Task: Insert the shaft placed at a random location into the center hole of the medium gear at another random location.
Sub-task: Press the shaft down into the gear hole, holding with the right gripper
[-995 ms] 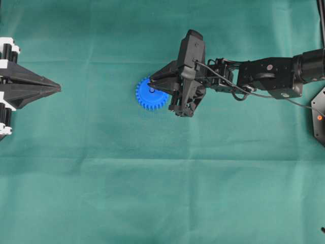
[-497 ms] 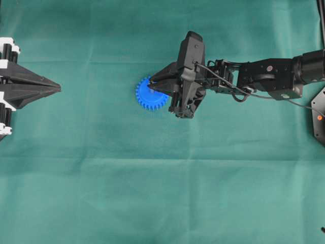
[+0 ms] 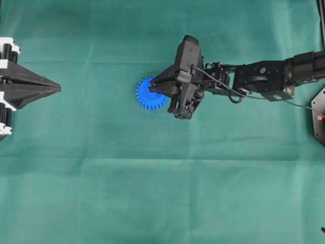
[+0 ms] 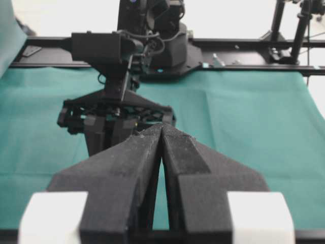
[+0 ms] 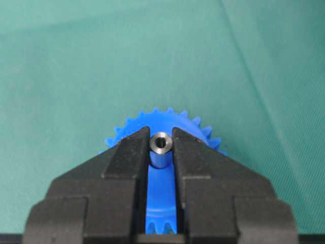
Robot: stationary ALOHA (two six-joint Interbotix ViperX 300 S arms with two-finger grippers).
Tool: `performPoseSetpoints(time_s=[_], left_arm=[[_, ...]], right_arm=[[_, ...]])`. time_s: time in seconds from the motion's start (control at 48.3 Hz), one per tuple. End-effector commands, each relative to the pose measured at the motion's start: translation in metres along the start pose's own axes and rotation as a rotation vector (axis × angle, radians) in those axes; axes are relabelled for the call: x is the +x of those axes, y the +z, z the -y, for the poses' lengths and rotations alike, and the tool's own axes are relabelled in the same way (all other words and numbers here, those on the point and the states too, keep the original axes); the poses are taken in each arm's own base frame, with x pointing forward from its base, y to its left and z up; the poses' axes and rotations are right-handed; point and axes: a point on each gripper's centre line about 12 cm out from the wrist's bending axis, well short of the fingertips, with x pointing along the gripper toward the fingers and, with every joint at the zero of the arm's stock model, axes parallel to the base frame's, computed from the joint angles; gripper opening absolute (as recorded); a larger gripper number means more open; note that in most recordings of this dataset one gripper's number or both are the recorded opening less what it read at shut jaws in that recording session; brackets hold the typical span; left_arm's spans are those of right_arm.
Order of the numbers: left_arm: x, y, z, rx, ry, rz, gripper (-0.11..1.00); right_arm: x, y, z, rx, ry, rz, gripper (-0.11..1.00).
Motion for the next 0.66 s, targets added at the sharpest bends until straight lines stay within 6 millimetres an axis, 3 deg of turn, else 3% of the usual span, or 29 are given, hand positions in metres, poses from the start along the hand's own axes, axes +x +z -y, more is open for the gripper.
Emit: performPoseSetpoints(time_s=[0.0, 0.518, 0.58, 0.642], left_arm=[[0.0027, 0.0076, -0.0003, 0.002, 0.001, 0.017, 0.0], [0.0028, 0.0082, -0.0002, 0.003, 0.001, 0.018, 0.0], [0.0027, 0.0076, -0.0003, 0.002, 0.001, 0.017, 0.0], [0.0027, 0.0076, 0.0001, 0.003, -0.001, 0.017, 0.0]], right_arm=[[0.0015, 0.006, 0.0004, 0.015, -0.003, 0.025, 0.13], [0.0074, 0.0016, -0.004, 0.006, 0.006, 0.016, 0.14], [0.0074, 0.002, -0.0045, 0.008, 0.006, 0.021, 0.24], [0.0067, 0.0049, -0.0055, 0.008, 0.008, 0.028, 0.44]])
